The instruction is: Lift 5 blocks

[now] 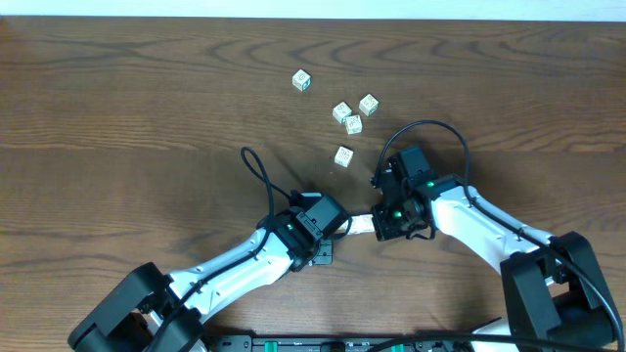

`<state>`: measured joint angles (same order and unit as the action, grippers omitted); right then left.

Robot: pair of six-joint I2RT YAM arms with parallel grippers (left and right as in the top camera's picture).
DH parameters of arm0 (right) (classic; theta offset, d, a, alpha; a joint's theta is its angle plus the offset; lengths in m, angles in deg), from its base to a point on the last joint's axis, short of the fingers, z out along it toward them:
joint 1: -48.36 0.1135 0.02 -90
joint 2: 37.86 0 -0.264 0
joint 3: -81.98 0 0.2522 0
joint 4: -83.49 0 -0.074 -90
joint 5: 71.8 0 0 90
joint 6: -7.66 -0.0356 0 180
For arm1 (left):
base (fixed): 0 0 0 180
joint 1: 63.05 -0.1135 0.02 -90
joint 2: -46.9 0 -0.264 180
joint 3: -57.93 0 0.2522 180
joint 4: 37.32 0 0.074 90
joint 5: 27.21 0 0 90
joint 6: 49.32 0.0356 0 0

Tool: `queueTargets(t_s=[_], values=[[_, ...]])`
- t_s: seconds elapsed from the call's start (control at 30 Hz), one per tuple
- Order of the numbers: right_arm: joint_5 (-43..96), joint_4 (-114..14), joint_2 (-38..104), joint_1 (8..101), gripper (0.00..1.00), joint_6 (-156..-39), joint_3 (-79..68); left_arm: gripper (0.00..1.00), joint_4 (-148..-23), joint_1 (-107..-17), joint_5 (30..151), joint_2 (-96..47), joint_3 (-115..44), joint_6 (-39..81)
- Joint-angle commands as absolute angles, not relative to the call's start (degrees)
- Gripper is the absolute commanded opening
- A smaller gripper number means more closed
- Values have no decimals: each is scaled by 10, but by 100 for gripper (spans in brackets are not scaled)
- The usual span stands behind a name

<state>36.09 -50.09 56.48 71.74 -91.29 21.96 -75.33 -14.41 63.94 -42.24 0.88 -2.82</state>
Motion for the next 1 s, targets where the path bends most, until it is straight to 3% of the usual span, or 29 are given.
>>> queueTargets(t_s=[0.0,0.4,0.63,0.7,0.97], values=[[381,-502,572,727,1,-913,221,38,-756,-144,636,-426,16,-27],[201,-463,572,706,1,-956,194,37,-763,-144,628,-391,16,-11],[277,-462,572,695,2,-908,133,38,-803,-145,569,-267,16,6],[294,-468,572,697,2,-908,123,48,-825,-152,534,-235,16,17],[305,-540,584,736,2,-931,116,52,-844,-267,514,-197,16,70]])
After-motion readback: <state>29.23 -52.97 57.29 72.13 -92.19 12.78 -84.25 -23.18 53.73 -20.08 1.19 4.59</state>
